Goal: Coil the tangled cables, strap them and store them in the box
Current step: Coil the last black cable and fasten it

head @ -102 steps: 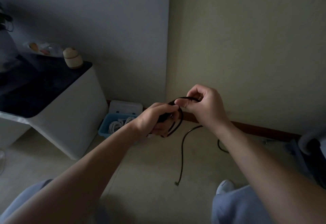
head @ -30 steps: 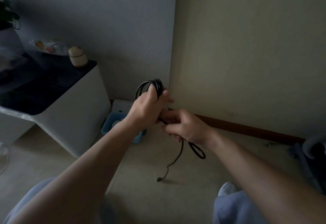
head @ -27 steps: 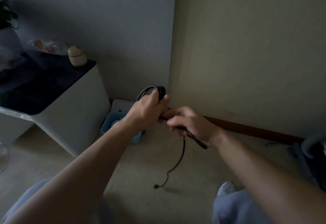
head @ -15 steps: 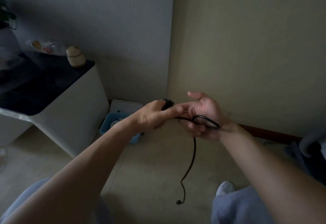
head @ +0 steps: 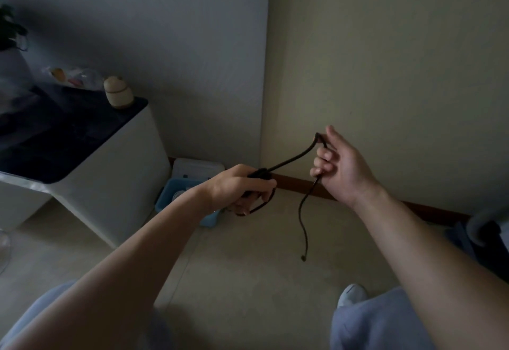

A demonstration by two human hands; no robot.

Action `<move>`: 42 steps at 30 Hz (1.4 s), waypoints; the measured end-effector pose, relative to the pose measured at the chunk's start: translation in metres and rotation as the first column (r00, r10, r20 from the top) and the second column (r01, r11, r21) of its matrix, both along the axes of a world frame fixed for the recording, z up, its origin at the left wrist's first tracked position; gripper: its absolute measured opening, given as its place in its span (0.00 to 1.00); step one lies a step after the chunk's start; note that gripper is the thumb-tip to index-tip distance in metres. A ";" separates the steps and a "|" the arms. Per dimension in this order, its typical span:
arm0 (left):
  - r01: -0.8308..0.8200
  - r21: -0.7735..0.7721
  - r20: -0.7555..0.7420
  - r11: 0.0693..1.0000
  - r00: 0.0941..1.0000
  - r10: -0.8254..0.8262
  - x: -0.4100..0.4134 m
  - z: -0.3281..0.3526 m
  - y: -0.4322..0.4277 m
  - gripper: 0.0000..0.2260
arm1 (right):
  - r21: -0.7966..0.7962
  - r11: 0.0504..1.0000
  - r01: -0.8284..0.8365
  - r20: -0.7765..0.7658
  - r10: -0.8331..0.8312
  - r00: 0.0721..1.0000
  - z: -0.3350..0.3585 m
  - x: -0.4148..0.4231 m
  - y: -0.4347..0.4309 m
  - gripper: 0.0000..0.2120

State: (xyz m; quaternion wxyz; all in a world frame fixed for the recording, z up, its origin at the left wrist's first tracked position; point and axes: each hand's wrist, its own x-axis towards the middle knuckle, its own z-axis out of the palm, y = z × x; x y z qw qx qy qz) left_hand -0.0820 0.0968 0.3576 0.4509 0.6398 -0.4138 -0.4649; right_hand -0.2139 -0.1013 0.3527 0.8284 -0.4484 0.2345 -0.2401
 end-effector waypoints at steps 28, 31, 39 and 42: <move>-0.693 -0.111 -0.852 0.712 0.435 0.291 0.013 0.025 -0.004 0.17 | -0.403 0.661 -0.634 -0.498 0.423 0.757 -0.022 0.015 0.060 0.12; -0.753 -0.120 -0.845 0.647 0.419 0.331 0.021 0.024 -0.003 0.17 | -0.404 0.618 -0.674 -0.489 0.477 0.730 -0.017 0.011 0.071 0.17; -0.792 -0.237 -0.696 0.563 0.543 0.470 0.047 0.020 0.009 0.18 | -0.355 0.601 -0.716 -0.407 0.590 0.697 -0.008 0.006 0.083 0.11; -0.793 -0.317 -0.465 0.520 0.608 0.643 0.047 0.017 0.005 0.16 | -0.447 0.602 -0.661 -0.392 0.533 0.750 -0.006 0.007 0.086 0.12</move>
